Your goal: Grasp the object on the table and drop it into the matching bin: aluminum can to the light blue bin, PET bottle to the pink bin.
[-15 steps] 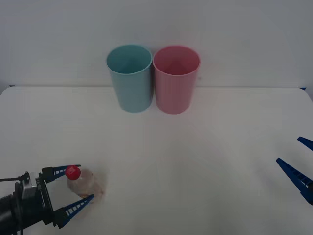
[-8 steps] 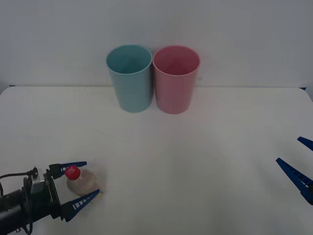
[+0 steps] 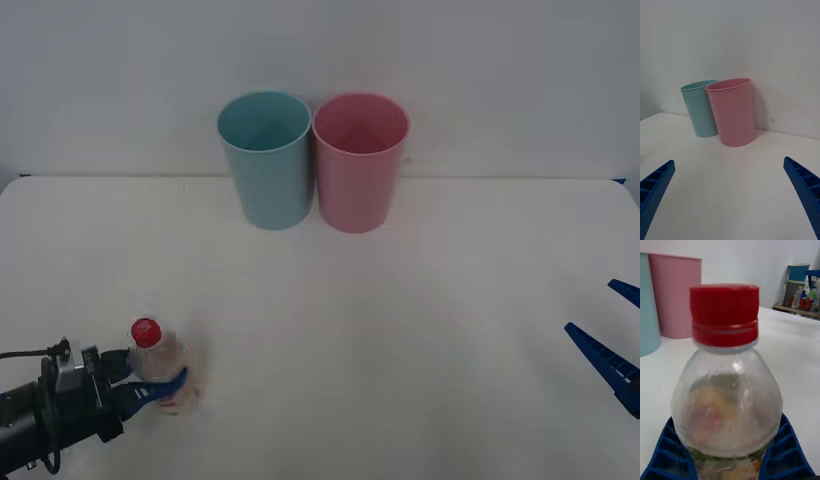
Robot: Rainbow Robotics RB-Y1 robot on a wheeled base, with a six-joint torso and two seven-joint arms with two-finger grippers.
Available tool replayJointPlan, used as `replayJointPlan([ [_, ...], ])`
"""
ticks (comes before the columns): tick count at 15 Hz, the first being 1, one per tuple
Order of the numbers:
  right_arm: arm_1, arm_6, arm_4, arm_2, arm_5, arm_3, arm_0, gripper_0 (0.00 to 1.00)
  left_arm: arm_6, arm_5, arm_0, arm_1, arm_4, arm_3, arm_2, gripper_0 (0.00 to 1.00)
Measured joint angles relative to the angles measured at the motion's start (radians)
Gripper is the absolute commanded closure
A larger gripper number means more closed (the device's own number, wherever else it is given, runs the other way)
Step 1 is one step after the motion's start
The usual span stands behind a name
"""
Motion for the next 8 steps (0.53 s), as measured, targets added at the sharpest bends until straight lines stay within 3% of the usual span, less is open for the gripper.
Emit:
replayJointPlan([
  [8,0.0,0.0,0.0,0.0,0.0,0.0,0.0,0.0,0.024,0.036,-0.027,0.0,0.024,0.0,0.011,1.0],
])
